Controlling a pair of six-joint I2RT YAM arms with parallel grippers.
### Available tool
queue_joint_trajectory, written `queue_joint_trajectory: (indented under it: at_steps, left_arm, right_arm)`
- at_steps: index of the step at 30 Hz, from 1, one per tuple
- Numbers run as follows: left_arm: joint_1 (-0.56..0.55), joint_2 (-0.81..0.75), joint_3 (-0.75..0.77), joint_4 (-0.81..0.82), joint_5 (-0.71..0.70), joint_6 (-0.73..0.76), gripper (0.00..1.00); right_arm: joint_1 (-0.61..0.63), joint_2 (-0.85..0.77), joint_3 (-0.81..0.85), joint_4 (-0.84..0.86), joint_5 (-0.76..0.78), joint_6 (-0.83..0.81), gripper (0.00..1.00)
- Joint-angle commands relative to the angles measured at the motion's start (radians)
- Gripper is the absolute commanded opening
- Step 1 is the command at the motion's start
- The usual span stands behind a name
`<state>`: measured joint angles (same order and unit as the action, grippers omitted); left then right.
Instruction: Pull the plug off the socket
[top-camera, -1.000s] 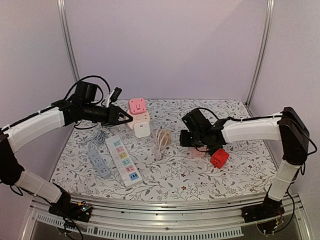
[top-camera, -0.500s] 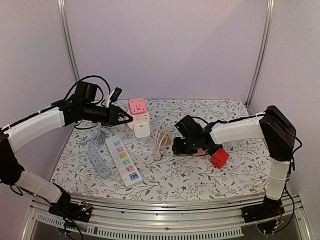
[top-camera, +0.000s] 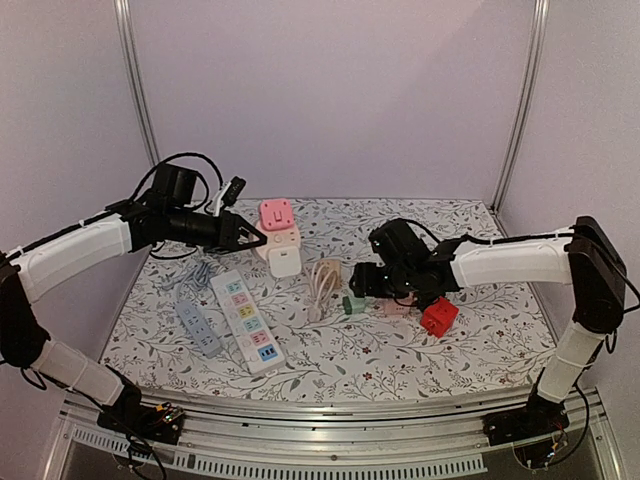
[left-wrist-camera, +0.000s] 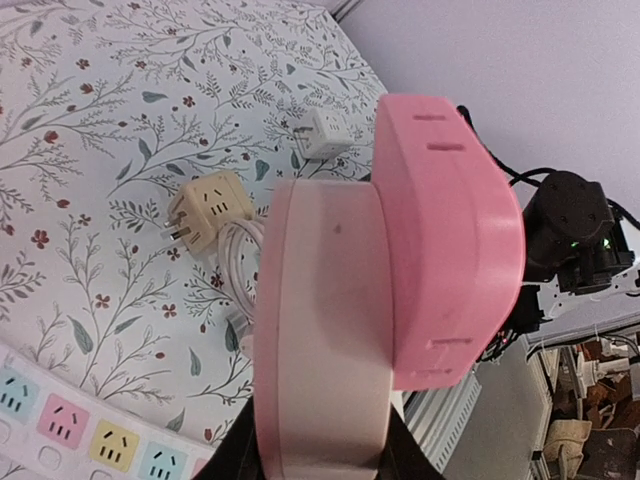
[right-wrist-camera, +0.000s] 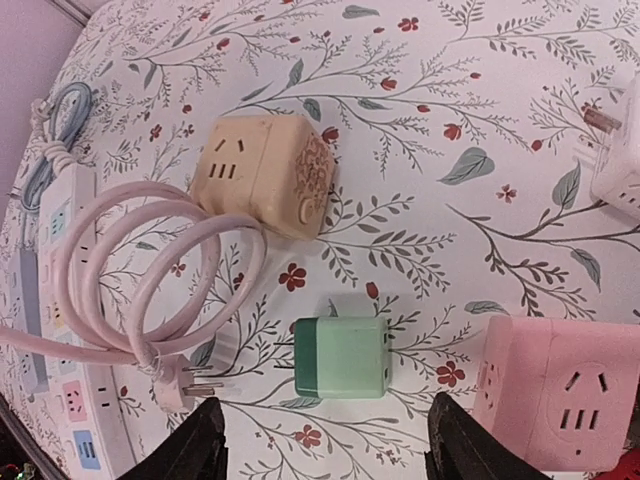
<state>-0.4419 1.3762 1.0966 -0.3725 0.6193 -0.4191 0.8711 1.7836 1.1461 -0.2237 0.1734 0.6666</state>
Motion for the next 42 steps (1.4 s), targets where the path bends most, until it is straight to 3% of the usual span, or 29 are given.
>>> queue_joint_trajectory:
  at_steps: [1, 8, 15, 28, 35, 42]
  left_arm:
    - [-0.001, 0.012, 0.018, 0.063, 0.101, 0.025, 0.00]
    - [-0.040, 0.084, 0.098, -0.040, 0.289, 0.096, 0.00]
    - [-0.152, 0.072, 0.129, -0.111, 0.387, 0.212, 0.00]
    - [-0.226, 0.079, 0.132, -0.116, 0.488, 0.228, 0.00]
    - [-0.228, 0.090, 0.136, -0.124, 0.489, 0.227, 0.00]
    - [-0.227, 0.121, 0.151, -0.158, 0.452, 0.226, 0.00]
  right_arm:
    - [-0.003, -0.162, -0.058, 0.036, -0.012, -0.061, 0.68]
    - [0.021, -0.411, -0.030, 0.041, -0.291, -0.218, 0.80]
    - [0.023, -0.421, 0.074, -0.012, -0.505, -0.222, 0.82]
    - [0.083, -0.341, 0.123, 0.020, -0.616, -0.243, 0.77]
    - [0.101, -0.327, 0.139, 0.058, -0.655, -0.242, 0.67]
    - [0.123, -0.360, 0.135, 0.094, -0.676, -0.252, 0.63]
